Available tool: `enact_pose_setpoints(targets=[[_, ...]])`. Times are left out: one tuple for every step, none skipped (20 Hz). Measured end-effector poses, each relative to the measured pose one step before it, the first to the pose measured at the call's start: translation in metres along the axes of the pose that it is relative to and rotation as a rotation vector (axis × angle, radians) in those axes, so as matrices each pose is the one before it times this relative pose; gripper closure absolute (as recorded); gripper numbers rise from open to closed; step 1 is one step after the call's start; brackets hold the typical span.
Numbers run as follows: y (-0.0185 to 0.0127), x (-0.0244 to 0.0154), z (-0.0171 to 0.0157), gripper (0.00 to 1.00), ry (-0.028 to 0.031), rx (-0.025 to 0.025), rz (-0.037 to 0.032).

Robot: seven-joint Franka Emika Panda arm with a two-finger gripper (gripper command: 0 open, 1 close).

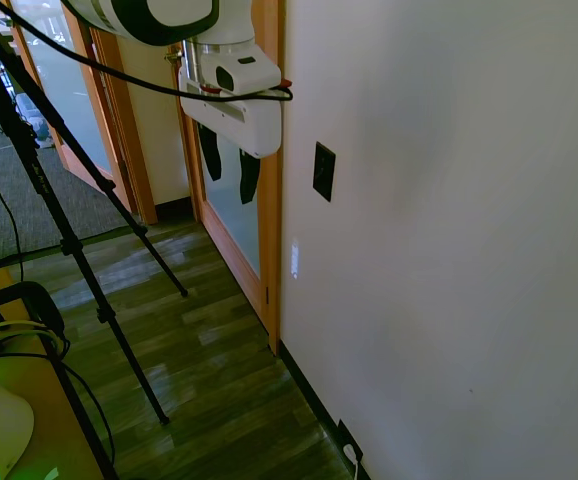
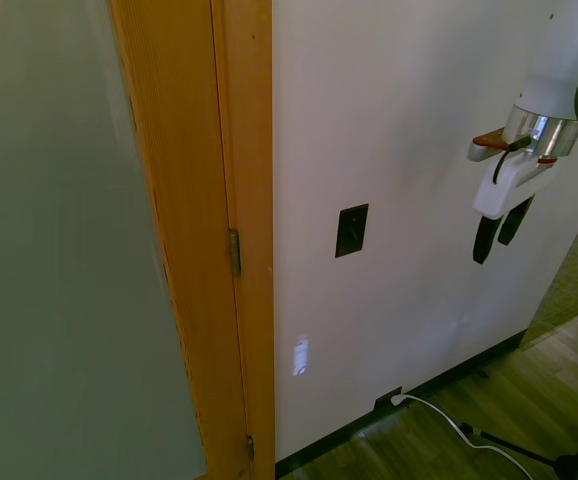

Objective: Turn on the light

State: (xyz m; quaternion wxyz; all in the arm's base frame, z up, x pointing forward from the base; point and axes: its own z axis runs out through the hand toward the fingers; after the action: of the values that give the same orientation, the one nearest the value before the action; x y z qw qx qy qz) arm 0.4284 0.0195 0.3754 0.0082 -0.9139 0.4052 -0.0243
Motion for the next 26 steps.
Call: enact_pose_setpoints(targets=[[-0.00005, 0.00004, 0.00048, 0.0, -0.00064, -0.00066, 0.0], [-0.00073, 0.00045, 0.0001, 0.0, 0.00415, 0.00312, -0.0008], [-0.00367, 0.00163, -0.00066, 0.0, 0.01606, 0.01624, -0.00214], [-0.00592, 0.00199, -0.00024, 0.0, 0.02117, 0.02418, -0.00351], [-0.00898, 0.00255, 0.0011, 0.0, 0.02571, 0.02875, -0.00443], [-0.01086, 0.00227, 0.00357, 0.0, 0.01993, 0.02338, -0.00577], [-0.01281, 0.00207, 0.00621, 0.0, 0.01569, 0.023, -0.00574], [-0.01323, 0.00258, 0.00847, 0.0, 0.01334, 0.02216, -0.00496], [-0.01372, 0.00224, 0.01055, 0.0, 0.01319, 0.02584, -0.00421], [-0.01394, 0.00272, 0.01253, 0.0, 0.01471, 0.0229, -0.00474], [-0.01245, 0.00183, 0.01384, 0.0, 0.01157, 0.01802, 0.0035], [-0.01073, 0.00072, 0.01518, 0.0, 0.00847, 0.01742, 0.00676], [-0.00776, 0.00095, 0.01336, 0.0, 0.00901, 0.01733, 0.00891], [-0.00474, -0.00022, 0.0111, 0.0, 0.00967, 0.01086, 0.013], [-0.00278, 0.00061, 0.00927, 0.0, 0.01175, 0.00479, 0.02181], [-0.00135, 0.00141, 0.00578, 1.0, 0.01513, 0.00035, 0.02823], [-0.00022, 0.00241, 0.00266, 1.0, 0.01775, -0.00449, 0.03004], [-0.00042, 0.00276, 0.0002, 1.0, 0.02246, -0.00008, 0.03088], [-0.00092, 0.00184, -0.00105, 1.0, 0.01927, 0.00185, 0.02386], [-0.00169, 0.00003, -0.00107, 1.0, 0.01618, 0.00027, 0.01868], [-0.00232, -0.0005, -0.00103, 1.0, 0.01298, 0.00188, 0.01369], [-0.00238, -0.00073, -0.00031, 1.0, 0.00807, 0.0017, 0.0099], [-0.00196, -0.00023, 0.0007, 1.0, 0.00315, 0.00117, 0.00704], [-0.00079, 0.0007, 0.00193, 1.0, 0.00181, -0.00113, 0.00937], [0.00029, 0.0018, 0.00372, 1.0, 0.0026, -0.00445, 0.00969], [0.00147, 0.0033, 0.00491, 1.0, 0.00446, -0.00643, 0.01069]])
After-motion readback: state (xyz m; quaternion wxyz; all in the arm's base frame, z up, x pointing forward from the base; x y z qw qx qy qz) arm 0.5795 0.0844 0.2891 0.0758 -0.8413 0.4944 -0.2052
